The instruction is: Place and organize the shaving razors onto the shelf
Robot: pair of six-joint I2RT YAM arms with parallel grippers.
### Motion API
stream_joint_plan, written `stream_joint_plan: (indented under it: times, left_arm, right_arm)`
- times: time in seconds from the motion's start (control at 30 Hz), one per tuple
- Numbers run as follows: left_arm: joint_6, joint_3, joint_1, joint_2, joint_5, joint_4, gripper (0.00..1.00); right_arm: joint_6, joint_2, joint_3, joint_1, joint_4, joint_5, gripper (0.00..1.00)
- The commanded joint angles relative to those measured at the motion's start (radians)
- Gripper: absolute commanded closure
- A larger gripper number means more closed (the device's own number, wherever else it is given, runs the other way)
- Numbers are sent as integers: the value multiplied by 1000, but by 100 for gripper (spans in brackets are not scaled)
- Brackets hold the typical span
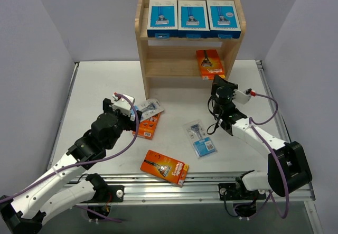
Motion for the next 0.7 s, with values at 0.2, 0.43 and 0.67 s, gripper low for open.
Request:
stream_joint_plan:
  times: [0.2, 0.43, 0.67]
  left_arm:
    - [-4, 5, -3, 11, 13, 54, 2]
    - [-6, 2, -5, 19, 13, 57, 2]
    - [-4, 5, -5, 30, 15, 58, 2]
  right_arm:
    - [43, 36, 44, 8, 53, 147, 100]
    - [67, 78, 57, 11, 50, 169, 100]
    - [70, 105, 84, 9, 45, 175, 100]
